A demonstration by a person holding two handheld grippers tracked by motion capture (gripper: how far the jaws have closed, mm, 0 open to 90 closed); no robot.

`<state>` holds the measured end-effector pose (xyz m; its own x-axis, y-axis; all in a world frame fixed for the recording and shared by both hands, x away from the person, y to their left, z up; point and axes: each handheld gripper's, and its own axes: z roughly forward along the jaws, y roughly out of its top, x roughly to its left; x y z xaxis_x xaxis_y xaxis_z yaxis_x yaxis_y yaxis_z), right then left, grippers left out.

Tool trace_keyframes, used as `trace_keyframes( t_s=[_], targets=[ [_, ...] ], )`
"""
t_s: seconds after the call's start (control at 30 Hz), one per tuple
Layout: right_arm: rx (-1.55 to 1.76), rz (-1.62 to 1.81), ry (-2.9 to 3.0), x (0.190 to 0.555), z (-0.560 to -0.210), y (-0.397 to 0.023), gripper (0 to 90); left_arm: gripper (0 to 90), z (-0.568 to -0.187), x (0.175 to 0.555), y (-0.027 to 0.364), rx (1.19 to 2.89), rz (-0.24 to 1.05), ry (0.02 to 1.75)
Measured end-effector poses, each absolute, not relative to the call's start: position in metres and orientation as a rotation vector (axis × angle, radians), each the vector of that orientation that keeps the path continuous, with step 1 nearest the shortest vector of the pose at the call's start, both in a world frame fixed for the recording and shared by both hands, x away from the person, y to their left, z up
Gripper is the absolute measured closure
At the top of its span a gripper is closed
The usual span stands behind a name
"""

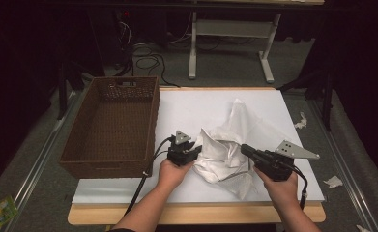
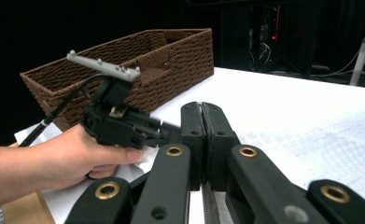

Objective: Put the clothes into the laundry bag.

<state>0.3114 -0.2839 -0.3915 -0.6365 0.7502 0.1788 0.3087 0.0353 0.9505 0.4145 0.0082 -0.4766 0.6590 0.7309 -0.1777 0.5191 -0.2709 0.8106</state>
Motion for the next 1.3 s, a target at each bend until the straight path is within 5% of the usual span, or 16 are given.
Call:
trace_keyframes(
  t_s=[0.07, 0.33, 0.53, 0.73, 1.03, 1.3],
  targets=[
    [1.078, 1.632, 1.944, 0.311, -0.391, -0.285, 89.7, 88.1, -0.475, 0.408, 0.012, 1.94, 0.307, 0.975],
    [1.066, 1.629, 1.943, 0.307, -0.39, -0.285, 89.7, 89.4, -0.454, 0.355, 0.03, 1.764, 0.332, 0.85],
    [1.086, 1.621, 1.935, 0.308, -0.392, -0.285, 89.8, 89.3, -0.445, 0.331, -0.002, 1.771, 0.27, 0.702],
    [1.088, 1.628, 1.943, 0.308, -0.394, -0.281, 89.8, 89.2, -0.448, 0.347, -0.062, 1.776, 0.213, 0.705],
    [1.115, 1.648, 1.93, 0.31, -0.396, -0.29, 89.8, 87.7, -0.462, 0.378, -0.101, 1.835, 0.166, 0.766],
    [1.095, 1.626, 1.945, 0.309, -0.397, -0.288, 89.7, 52.6, -0.443, 0.338, -0.047, 1.813, 0.18, 0.61]
  ],
)
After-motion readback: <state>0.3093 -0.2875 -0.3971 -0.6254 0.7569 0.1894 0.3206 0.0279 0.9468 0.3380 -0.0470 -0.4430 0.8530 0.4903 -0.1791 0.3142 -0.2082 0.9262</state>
